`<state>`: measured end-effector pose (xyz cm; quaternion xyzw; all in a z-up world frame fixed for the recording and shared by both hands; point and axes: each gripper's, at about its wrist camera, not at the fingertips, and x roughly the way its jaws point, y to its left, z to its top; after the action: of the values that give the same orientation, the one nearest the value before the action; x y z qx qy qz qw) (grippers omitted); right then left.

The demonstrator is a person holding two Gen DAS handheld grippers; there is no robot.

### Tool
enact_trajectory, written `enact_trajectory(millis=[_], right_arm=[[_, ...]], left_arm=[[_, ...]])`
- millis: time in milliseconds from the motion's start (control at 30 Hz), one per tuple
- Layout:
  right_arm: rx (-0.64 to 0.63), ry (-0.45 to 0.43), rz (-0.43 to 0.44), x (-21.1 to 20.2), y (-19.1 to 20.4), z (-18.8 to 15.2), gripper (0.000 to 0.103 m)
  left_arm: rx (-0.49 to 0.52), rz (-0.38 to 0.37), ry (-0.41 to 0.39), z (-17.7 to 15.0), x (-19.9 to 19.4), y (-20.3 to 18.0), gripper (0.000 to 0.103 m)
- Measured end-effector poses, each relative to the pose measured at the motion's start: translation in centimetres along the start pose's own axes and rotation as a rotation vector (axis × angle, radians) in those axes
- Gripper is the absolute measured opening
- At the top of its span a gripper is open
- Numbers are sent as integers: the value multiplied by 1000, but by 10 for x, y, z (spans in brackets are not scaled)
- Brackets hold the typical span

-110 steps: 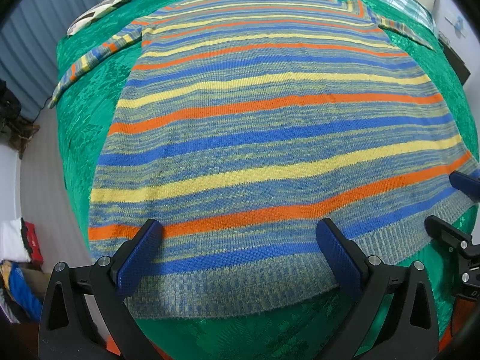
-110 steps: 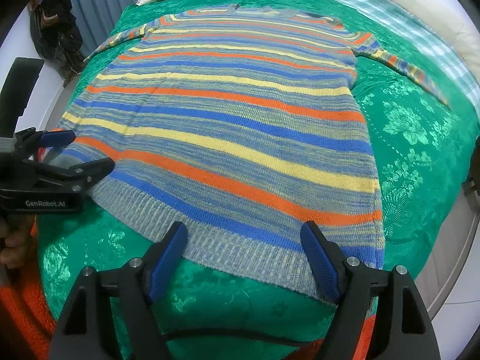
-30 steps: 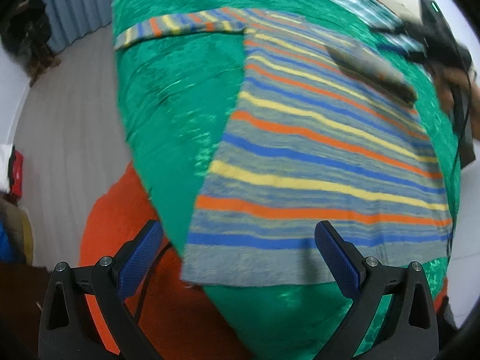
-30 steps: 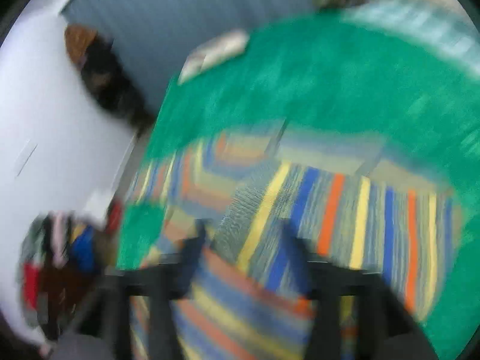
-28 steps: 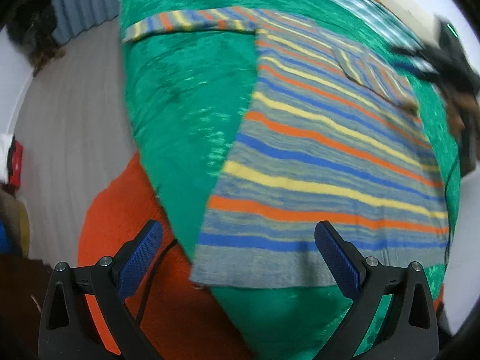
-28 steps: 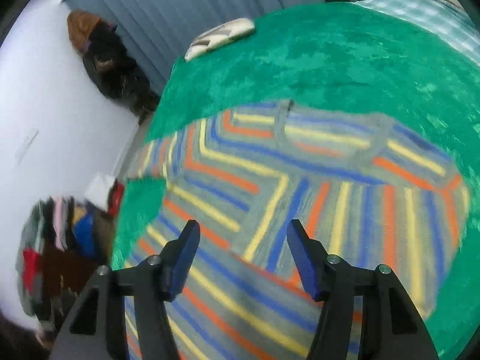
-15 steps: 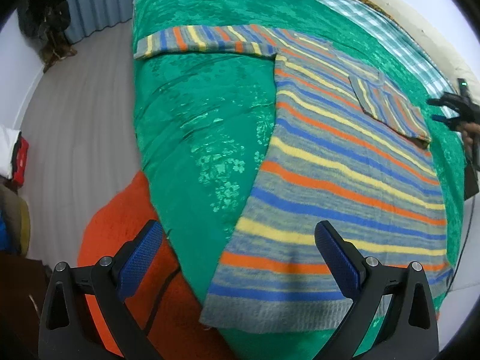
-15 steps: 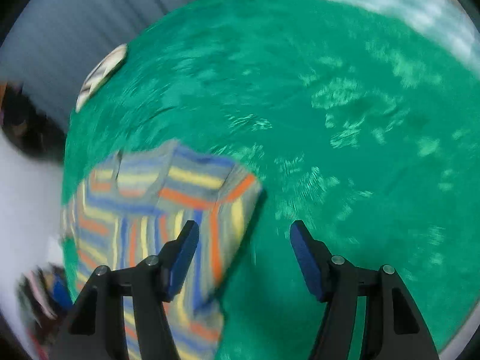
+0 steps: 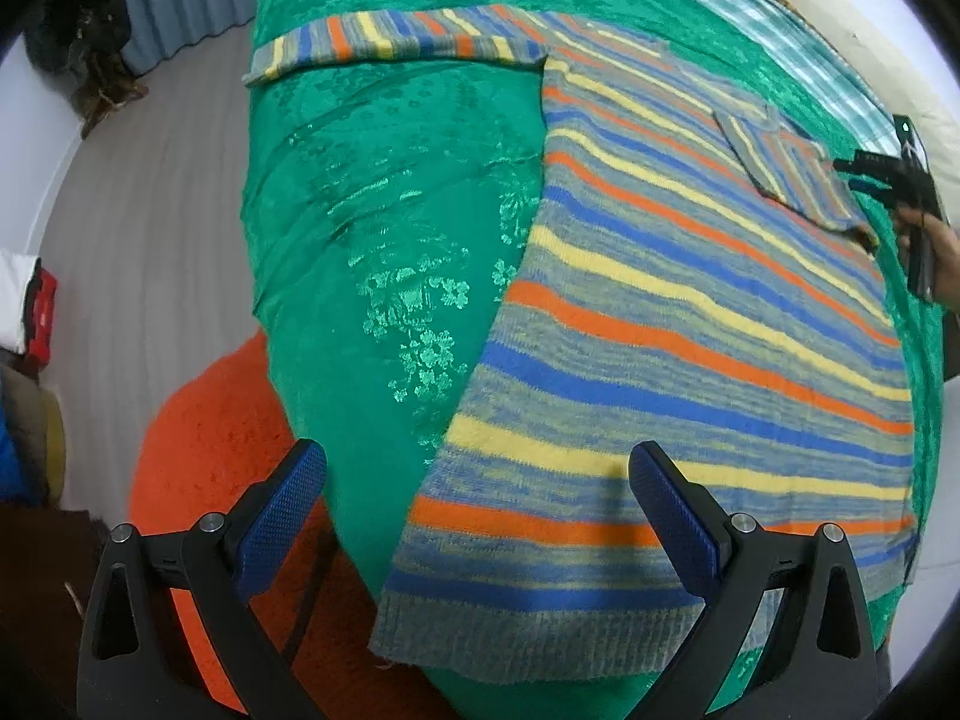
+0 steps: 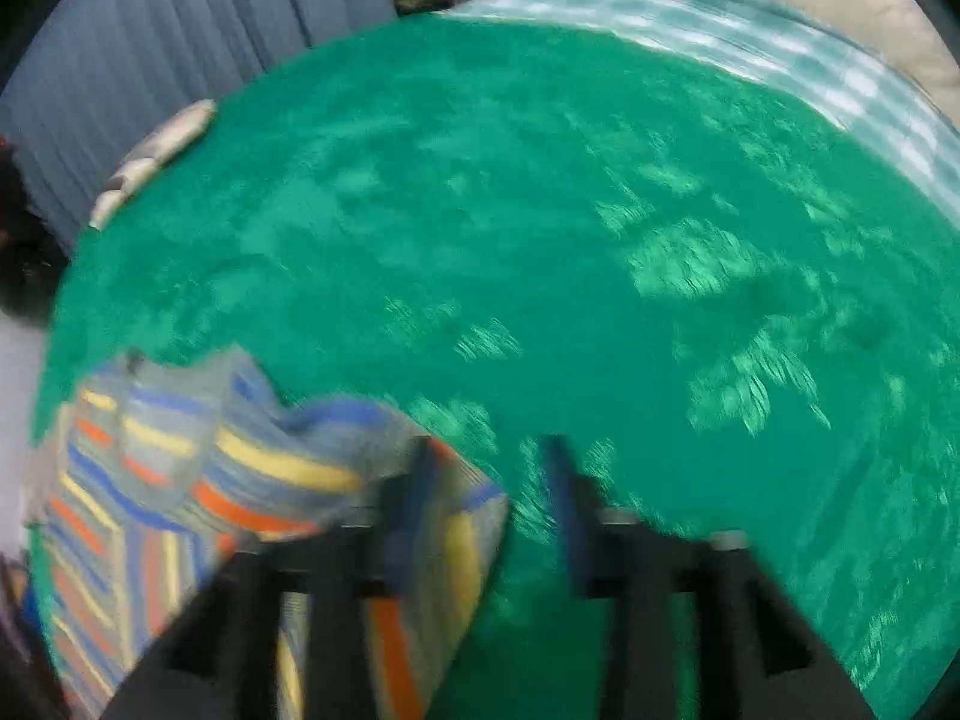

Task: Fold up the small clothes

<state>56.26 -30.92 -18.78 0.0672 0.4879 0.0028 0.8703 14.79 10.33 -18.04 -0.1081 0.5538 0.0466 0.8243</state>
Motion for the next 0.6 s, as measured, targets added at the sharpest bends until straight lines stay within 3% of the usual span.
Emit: enact_trajectory(millis=[67,133,267,300,333,400,433,533,600], right_arm=[[16,-74,-16,-21,-4,-7,45],[-13,-104,51,-47,3,-15,45],[-251,13,352,-76,58,-57,45],[-293,52,366,-75,64,-67,45],[-341,107,344,-68,73,-80,44],[-423,269,207,-39,77,-104,38],[-428,294,173,-35,75,-108,33],[-453,155,76,-69,93,-94,36],[-482,73,145,-94,124,-84,38]], left_arm=[[4,7,-12,-3,-3,1,101],[8,12,-13,-4,-2,2,101],[9,-3,-12,-2,-2,0,101],[13,-9,-13,-2,-2,-2,101],[21,-12,-12,-2,-2,-4,101],[30,-8,-12,-5,-3,-6,101],[32,-8,-15,-7,-4,-6,101],[26,-9,-23,-12,-7,-2,101],[23,-13,-20,-12,-6,-2,101]])
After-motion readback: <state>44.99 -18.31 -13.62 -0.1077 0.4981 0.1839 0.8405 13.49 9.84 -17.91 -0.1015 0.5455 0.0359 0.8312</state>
